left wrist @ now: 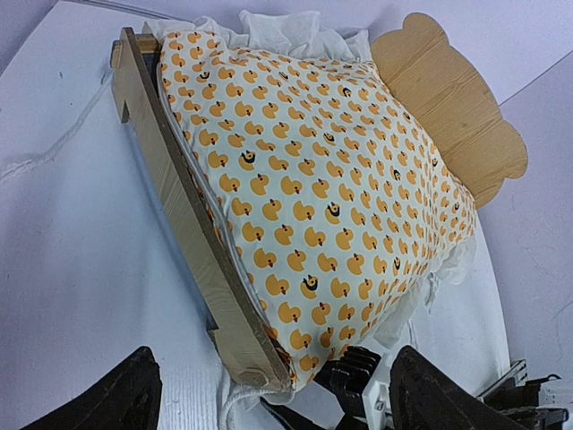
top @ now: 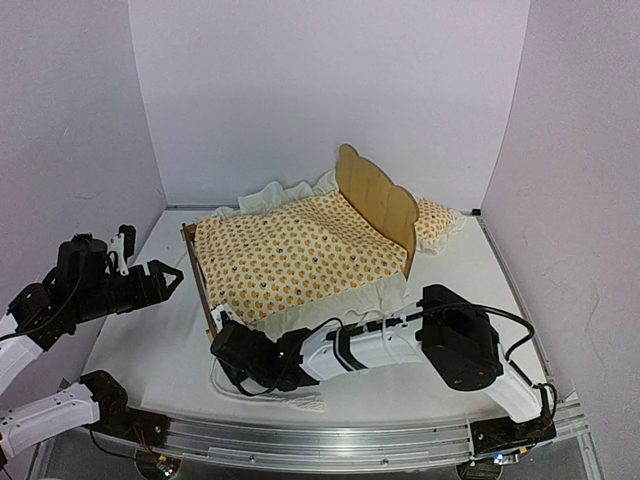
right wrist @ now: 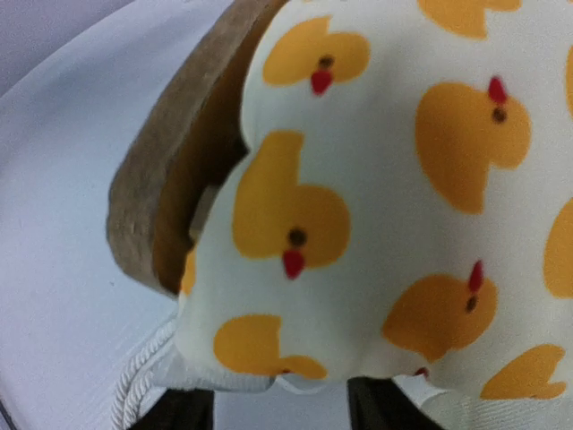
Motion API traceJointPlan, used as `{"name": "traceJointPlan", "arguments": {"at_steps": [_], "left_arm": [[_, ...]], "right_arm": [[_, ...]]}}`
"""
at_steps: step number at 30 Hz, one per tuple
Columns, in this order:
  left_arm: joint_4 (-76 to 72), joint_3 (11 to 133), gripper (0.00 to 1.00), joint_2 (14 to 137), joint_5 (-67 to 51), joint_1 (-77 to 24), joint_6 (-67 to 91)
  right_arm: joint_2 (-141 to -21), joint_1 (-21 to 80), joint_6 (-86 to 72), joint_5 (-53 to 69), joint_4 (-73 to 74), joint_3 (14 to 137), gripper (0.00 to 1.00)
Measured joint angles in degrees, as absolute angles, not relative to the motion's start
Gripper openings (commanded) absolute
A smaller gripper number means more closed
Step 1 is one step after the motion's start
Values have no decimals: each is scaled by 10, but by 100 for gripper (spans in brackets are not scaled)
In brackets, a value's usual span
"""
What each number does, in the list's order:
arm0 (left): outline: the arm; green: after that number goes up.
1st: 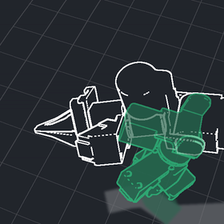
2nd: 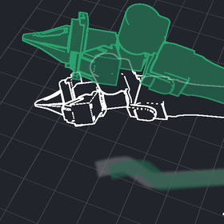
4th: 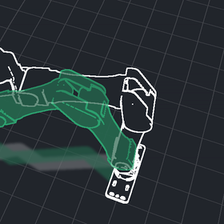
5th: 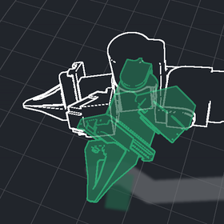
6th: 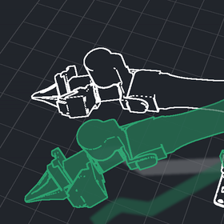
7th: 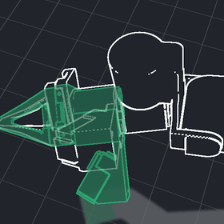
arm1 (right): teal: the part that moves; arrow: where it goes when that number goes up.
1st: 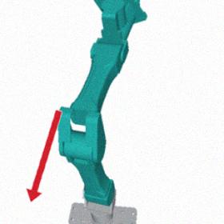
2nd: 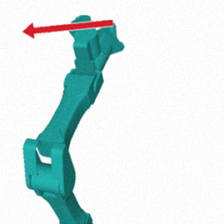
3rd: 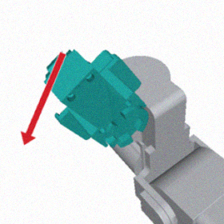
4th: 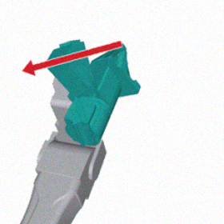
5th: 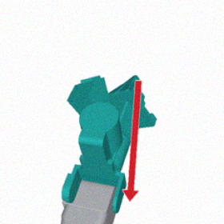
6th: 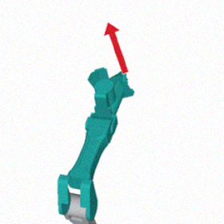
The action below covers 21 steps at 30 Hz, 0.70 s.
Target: Set up the pet bed
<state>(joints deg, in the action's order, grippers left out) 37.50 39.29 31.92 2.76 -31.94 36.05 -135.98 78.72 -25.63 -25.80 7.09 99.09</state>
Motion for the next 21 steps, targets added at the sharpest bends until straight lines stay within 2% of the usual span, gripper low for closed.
{"name": "traceJointPlan", "arguments": {"at_steps": [1,2,3,4,9,14,21], "left_arm": [[375,393,89,319,28,-319,361],[375,393,89,320,27,-319,361],[375,393,89,320,27,-319,360],[375,393,89,320,27,-319,361],[375,393,89,320,27,-319,360],[375,393,89,325,22,-319,360],[374,393,83,359,-6,-319,357]], "right_arm": [[-1363,788,-258,-269,70,998,37],[-1364,788,-260,-280,70,1002,26],[-1364,788,-261,-290,70,1004,9],[-1364,788,-262,-298,68,1004,0],[-1354,788,-242,-310,58,986,0],[-1277,788,-214,-300,67,904,0],[-1211,784,-202,-271,40,889,0]]}}
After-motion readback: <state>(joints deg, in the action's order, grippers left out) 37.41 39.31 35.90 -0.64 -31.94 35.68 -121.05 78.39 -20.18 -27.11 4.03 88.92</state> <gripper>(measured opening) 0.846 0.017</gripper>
